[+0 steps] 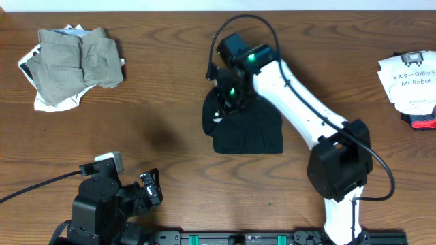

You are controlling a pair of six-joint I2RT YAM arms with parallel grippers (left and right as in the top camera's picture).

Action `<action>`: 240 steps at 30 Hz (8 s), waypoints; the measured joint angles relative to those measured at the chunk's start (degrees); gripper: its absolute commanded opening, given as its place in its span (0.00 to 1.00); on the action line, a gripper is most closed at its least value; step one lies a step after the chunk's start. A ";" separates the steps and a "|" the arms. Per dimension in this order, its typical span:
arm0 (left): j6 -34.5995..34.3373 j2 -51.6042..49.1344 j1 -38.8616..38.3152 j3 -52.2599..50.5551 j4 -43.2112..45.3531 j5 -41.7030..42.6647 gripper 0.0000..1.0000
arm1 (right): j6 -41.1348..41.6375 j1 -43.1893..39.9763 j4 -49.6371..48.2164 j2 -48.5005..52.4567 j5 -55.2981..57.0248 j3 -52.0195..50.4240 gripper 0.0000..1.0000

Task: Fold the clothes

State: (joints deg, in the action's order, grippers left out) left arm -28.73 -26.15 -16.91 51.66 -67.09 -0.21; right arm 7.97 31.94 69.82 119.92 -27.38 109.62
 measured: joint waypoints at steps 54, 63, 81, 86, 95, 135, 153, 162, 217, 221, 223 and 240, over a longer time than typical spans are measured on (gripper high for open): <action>0.00 0.00 0.00 -0.07 0.00 0.00 0.98 | -0.35 -8.48 -25.03 10.49 -42.53 -16.13 0.08; 0.00 0.00 0.00 -0.07 0.00 0.00 0.98 | 3.21 -18.95 -25.99 -3.19 -34.77 -13.55 0.17; 0.02 0.00 0.00 -0.07 0.02 -0.02 0.98 | -0.98 -20.24 -27.32 17.16 -38.53 -16.00 0.08; 0.00 0.00 0.00 -0.07 0.00 0.00 0.98 | -1.46 -21.07 -27.30 18.69 -42.12 -15.82 0.06; 0.02 0.00 0.00 -0.07 0.00 0.00 0.98 | -1.75 -22.73 -21.79 13.29 -39.89 -16.17 0.06; 0.00 0.00 0.00 -0.26 0.00 0.00 0.98 | 11.98 -14.93 -59.39 -7.15 -35.17 -61.48 0.11; 0.02 0.00 0.00 -0.26 0.00 -0.02 0.98 | 23.21 -13.77 -86.66 -13.57 -48.35 -62.75 0.26; 0.02 0.00 0.00 -0.26 0.00 -0.02 0.98 | 24.92 -8.48 -85.05 -10.12 -43.52 -62.77 0.31; 0.02 0.00 0.00 -0.26 0.02 -0.02 0.98 | 24.94 -26.53 -84.41 -2.62 -40.15 -62.03 0.30; 0.02 0.00 0.00 -0.26 0.00 0.00 0.98 | 24.63 -26.58 -84.24 -3.39 -40.13 -62.10 0.31; 0.00 0.00 0.00 -0.26 0.00 0.00 0.98 | 24.72 -26.58 -83.82 -5.49 -39.63 -62.45 0.35; 0.00 0.00 0.00 -0.28 0.00 0.00 0.98 | 28.87 -27.08 -68.78 -41.27 -38.49 -62.45 0.99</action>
State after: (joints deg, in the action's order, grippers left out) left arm -28.73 -26.15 -16.91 51.37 -67.09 -0.21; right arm 36.84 4.86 1.04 78.65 -65.87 47.18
